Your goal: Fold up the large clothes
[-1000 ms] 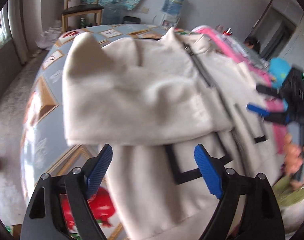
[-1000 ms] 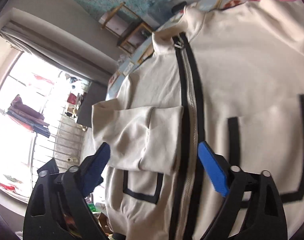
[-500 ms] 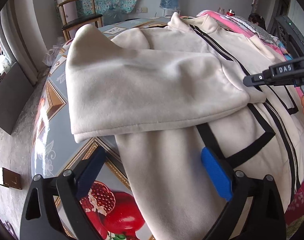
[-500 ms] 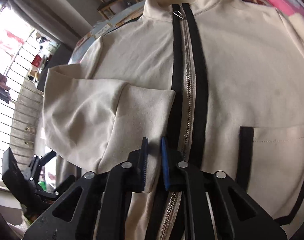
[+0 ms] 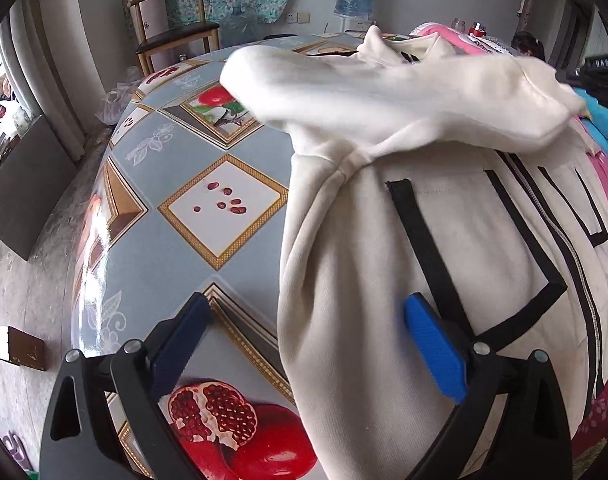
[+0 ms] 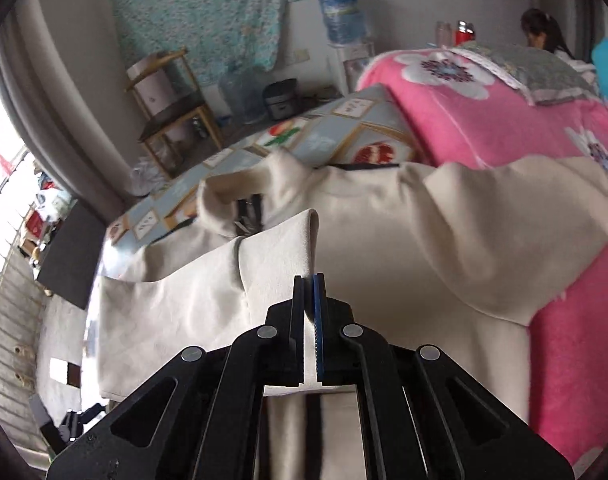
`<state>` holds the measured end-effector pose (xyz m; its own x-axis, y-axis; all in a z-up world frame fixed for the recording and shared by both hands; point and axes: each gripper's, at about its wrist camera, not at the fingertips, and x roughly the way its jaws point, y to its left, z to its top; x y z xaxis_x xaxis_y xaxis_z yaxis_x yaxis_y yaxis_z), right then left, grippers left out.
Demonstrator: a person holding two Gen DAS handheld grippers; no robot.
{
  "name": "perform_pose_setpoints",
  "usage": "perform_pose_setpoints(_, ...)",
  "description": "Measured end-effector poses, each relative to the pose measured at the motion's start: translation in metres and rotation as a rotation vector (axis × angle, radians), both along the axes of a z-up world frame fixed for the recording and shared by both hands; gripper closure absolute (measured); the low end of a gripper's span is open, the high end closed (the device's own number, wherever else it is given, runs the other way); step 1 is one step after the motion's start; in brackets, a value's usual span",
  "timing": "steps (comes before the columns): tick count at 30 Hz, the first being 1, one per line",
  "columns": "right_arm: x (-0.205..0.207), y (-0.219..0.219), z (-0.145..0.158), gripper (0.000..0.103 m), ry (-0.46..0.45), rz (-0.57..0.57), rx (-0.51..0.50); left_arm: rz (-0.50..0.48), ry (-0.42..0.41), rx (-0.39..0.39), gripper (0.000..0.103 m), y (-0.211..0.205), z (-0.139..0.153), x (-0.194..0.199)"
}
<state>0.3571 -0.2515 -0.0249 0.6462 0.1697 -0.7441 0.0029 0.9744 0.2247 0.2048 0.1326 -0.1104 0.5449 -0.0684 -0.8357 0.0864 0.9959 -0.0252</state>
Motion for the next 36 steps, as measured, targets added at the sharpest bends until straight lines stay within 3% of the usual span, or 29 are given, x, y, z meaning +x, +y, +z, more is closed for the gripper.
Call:
perform_pose_setpoints(5, -0.002, -0.041, -0.041, 0.099, 0.086, -0.072, 0.005, 0.025, 0.010, -0.003, 0.007, 0.007, 0.000, 0.012)
perform_pose_setpoints(10, -0.011, -0.055, -0.030, 0.099, 0.025, -0.117, 0.022, 0.077, -0.002, 0.021, 0.007, 0.017, 0.005, 0.023)
perform_pose_setpoints(13, -0.006, -0.063, -0.048, 0.099, 0.067, -0.140, 0.026, 0.099, -0.002, 0.012, 0.007, 0.024, 0.007, 0.029)
perform_pose_setpoints(16, -0.002, -0.064, -0.065, 0.099, 0.101, -0.142, -0.013, 0.093, -0.008, 0.035, 0.007, 0.021, 0.007, 0.037)
perform_pose_setpoints(19, -0.001, -0.060, -0.059, 0.095, 0.082, -0.149, -0.074, 0.103, -0.035, 0.082, 0.007, 0.020, 0.008, 0.046)
perform_pose_setpoints(21, -0.002, -0.055, -0.049, 0.083, 0.041, -0.162, -0.162, 0.128, -0.046, 0.114, 0.007, 0.023, 0.008, 0.050)
perform_pose_setpoints(23, -0.003, -0.051, -0.037, 0.070, 0.004, -0.145, -0.195, 0.146, -0.053, 0.144, 0.008, 0.027, 0.008, 0.051)
perform_pose_setpoints(27, -0.005, -0.038, -0.022, 0.064, -0.037, -0.106, -0.226, 0.175, -0.056, 0.148, 0.009, 0.040, 0.008, 0.046)
perform_pose_setpoints(32, 0.010, -0.025, -0.023, 0.060, 0.008, -0.043, -0.094, 0.182, -0.058, 0.139, 0.009, 0.045, 0.005, 0.039)
perform_pose_setpoints(36, 0.032, 0.035, -0.017, 0.055, 0.035, 0.120, -0.066, 0.187, -0.051, 0.124, 0.009, 0.048, 0.005, 0.037)
